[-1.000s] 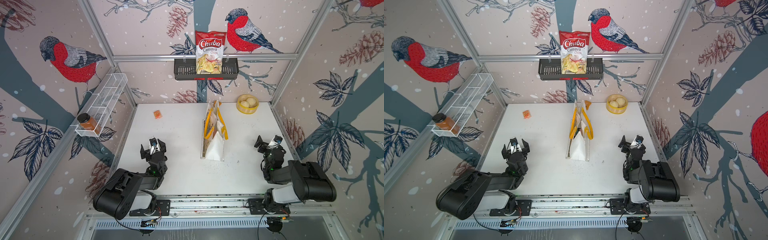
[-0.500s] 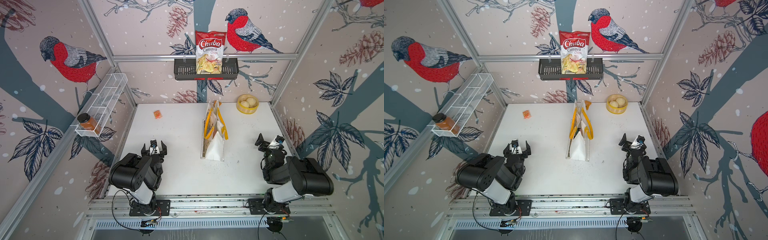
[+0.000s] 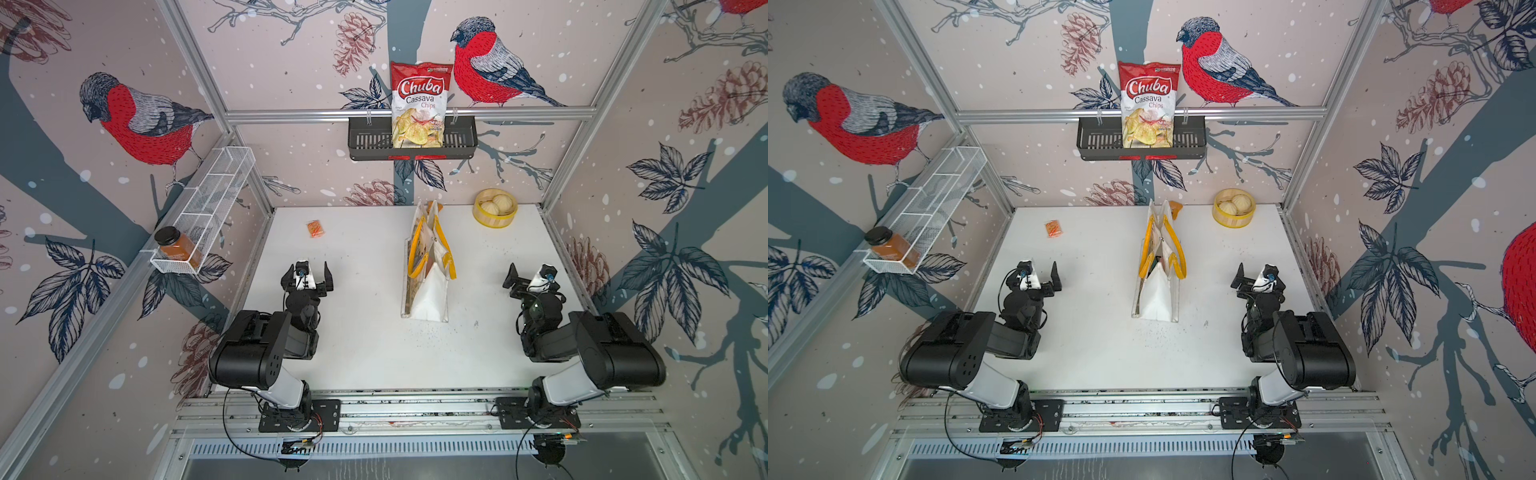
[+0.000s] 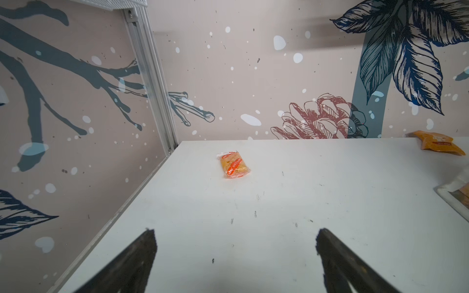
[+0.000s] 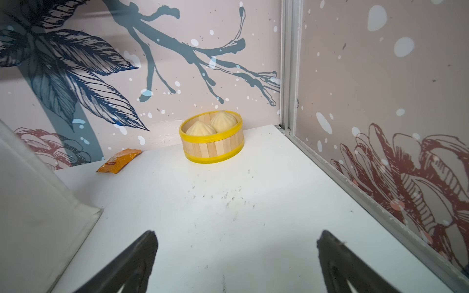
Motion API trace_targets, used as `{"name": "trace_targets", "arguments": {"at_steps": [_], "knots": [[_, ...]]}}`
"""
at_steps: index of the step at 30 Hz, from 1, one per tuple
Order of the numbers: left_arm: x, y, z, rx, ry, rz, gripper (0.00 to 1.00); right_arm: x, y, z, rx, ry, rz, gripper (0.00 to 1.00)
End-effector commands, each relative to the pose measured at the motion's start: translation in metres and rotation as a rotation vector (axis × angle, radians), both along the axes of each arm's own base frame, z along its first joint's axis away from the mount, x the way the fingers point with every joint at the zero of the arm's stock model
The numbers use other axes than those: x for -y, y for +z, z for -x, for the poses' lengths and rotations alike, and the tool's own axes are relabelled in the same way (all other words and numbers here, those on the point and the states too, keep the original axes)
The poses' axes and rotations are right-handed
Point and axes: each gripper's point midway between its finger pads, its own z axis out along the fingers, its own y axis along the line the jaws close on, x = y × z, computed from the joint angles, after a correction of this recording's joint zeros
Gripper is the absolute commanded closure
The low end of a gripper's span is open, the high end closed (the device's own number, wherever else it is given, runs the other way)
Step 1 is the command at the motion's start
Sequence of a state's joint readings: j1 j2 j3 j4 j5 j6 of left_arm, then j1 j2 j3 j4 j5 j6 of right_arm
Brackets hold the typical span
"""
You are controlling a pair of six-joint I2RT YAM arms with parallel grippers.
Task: Place the art knife into the pouch
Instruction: Reset both arms
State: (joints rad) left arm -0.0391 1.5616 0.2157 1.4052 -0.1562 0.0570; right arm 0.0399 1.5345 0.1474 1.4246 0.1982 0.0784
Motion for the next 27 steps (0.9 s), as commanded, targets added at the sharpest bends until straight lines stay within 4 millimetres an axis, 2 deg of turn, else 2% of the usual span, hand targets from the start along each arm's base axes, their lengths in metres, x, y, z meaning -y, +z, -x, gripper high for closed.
{"name": "trace_targets", "arguments": {"at_steps": [1, 27], "knots": [[0.0075, -0.0163, -0.0035, -0.072, -0.069, 0.055, 0.02, 0.0105, -0.003, -0.0066, -0.029, -0.074, 0.0, 0.0], [0.0071, -0.016, -0.0027, -0.069, -0.064, 0.053, 0.02, 0.0102, -0.0026, -0.004, -0.023, -0.089, 0.011, 0.0]]}}
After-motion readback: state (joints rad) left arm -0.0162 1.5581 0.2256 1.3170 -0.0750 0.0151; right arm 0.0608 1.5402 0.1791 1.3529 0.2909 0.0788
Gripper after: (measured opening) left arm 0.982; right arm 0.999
